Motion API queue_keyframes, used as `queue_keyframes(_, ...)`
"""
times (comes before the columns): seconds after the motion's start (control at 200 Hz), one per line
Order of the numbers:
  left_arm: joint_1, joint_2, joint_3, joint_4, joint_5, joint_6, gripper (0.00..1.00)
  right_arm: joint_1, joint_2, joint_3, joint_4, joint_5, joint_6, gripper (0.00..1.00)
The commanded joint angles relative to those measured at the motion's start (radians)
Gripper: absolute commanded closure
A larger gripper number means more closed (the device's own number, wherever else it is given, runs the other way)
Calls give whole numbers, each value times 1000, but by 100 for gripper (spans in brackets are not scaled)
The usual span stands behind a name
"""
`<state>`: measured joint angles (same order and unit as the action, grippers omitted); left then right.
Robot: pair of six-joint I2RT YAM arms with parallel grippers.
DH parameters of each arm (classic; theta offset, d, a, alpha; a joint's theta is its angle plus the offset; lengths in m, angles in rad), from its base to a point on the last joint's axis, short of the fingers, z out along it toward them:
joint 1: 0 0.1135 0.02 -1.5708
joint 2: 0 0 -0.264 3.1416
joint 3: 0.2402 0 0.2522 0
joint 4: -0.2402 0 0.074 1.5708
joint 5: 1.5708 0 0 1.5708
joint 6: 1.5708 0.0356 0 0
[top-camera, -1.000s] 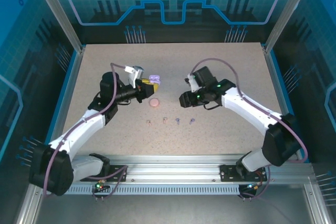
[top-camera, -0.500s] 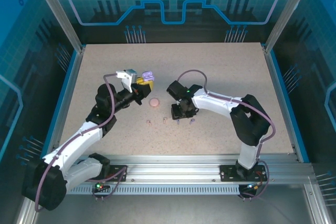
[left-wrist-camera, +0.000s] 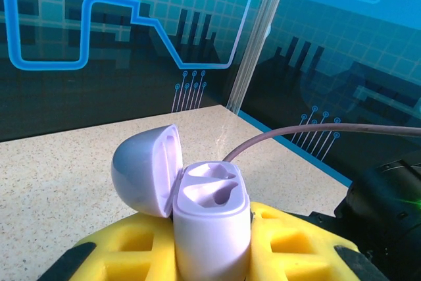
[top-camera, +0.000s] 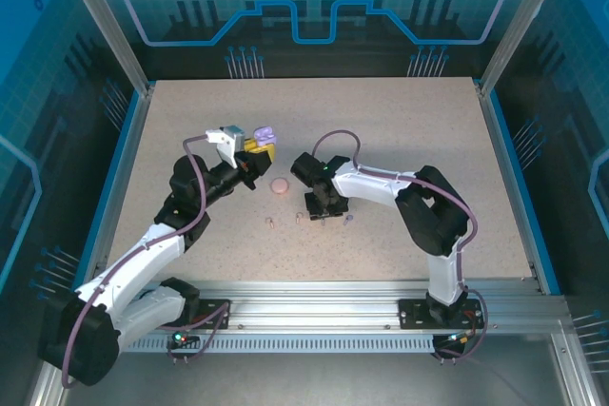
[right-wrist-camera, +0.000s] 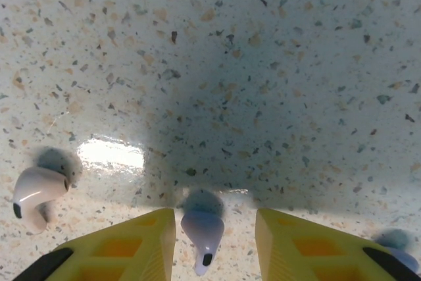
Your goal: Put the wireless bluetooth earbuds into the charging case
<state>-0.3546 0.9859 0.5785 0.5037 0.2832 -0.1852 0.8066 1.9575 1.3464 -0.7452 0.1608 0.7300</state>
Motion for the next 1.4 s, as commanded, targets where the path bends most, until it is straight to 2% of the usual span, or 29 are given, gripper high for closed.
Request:
queue_keyframes(0.0,-6,-20,-13,36,-17,4,100,15,27,26,-33,22,20,63)
queue_keyframes(0.53,-6,-20,-19,36,-19,4,100,37,82,48,-30,14,28,69)
queue_keyframes(1.121,-6,-20,-23,38,-16,-3,100,45,50,4,-22,21,37,71)
queue_keyframes(1.396,-7,-18,-24,41,-13,-5,100,49,50,-18,-5,13,47,79)
